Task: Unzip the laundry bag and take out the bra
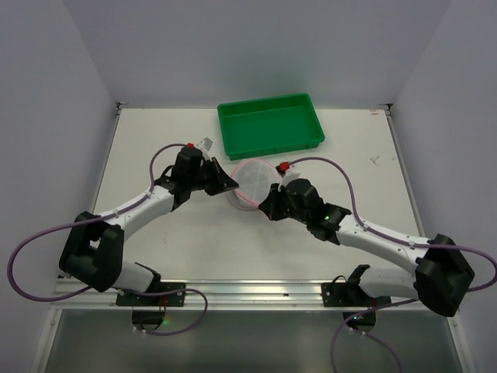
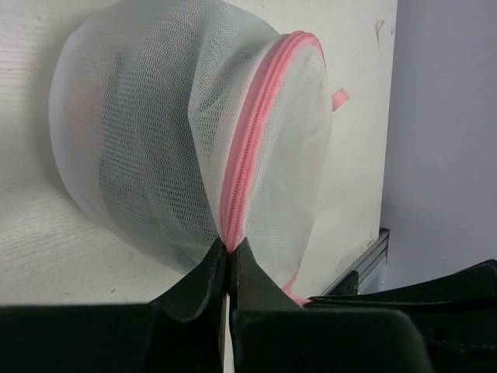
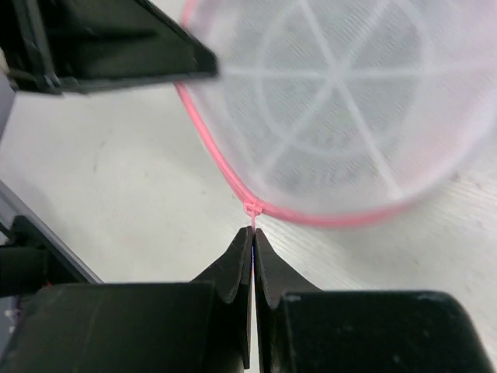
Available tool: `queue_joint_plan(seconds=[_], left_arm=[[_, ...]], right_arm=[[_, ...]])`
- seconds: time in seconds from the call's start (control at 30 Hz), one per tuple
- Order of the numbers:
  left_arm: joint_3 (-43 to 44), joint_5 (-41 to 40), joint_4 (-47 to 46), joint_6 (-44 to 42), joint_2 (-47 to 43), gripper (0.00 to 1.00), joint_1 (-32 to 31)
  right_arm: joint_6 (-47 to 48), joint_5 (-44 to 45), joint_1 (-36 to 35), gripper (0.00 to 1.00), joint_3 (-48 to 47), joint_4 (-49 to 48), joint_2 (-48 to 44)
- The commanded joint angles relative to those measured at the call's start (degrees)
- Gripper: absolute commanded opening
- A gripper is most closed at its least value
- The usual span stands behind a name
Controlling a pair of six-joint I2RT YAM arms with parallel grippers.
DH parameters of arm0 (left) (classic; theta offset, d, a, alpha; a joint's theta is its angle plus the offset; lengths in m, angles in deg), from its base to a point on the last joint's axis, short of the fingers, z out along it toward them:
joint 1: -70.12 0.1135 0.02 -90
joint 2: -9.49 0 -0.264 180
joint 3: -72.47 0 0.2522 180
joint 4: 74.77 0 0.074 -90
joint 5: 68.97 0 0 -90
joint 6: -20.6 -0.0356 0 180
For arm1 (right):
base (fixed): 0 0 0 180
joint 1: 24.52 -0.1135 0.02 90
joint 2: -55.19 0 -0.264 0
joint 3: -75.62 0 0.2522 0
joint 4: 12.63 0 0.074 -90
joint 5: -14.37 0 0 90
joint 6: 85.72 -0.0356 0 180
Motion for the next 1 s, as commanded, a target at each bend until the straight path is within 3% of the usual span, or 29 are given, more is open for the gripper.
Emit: queue_joint_plan(seconds=[0.0,0.17,0.3,0.4,0.43,0.5,0.53,0.63,0.8,0.97], left_arm=[[0.9,-0.4,-1.5,-1.7,-0.7,0.0,2.7],[5.8,7.5,-1.6,-6.6,3.8,0.0,3.7],[19.6,11.3,5.5,-14.8,13.7,0.06,3.7],[24.8,11.1,8.7,-15.3,15.9,0.28,4.8],[24.8,10.7,7.9,-14.7,15.5,0.42,5.2],[22.9,10.0,6.8,-12.5,12.9,0.6,6.8],[21.8,8.9,5.9,-11.8,11.9,0.75,7.7],[16.7,5.5,6.5,-10.8,6.8,0.88,8.6],[6.1,5.2,4.8,-7.5,-0.9,0.85,8.1],[2.3,6.6,0.7,-4.6,-1.7,0.71,4.7]], right_arm=[[3.3,3.5,0.9,0.0,4.7,5.3,-7.6],[6.1,-1.2,0.8,0.0,3.5,5.7,-8.8],[4.5,-7.3,0.7,0.0,0.2,1.1,-3.1],[2.0,-10.6,0.4,0.0,-3.5,-3.2,2.2],[1.0,-10.5,0.3,0.0,-4.6,-4.3,4.7],[0.1,-10.1,0.2,0.0,-7.7,-4.8,6.6],[-0.8,-9.6,0.3,0.0,-8.5,-5.1,8.0],[-1.6,-8.2,0.3,0.0,-10.7,-6.0,9.5],[-1.6,-7.6,0.3,0.0,-12.5,-6.0,11.4],[-1.6,-7.9,0.3,0.0,-13.1,-5.8,12.3]])
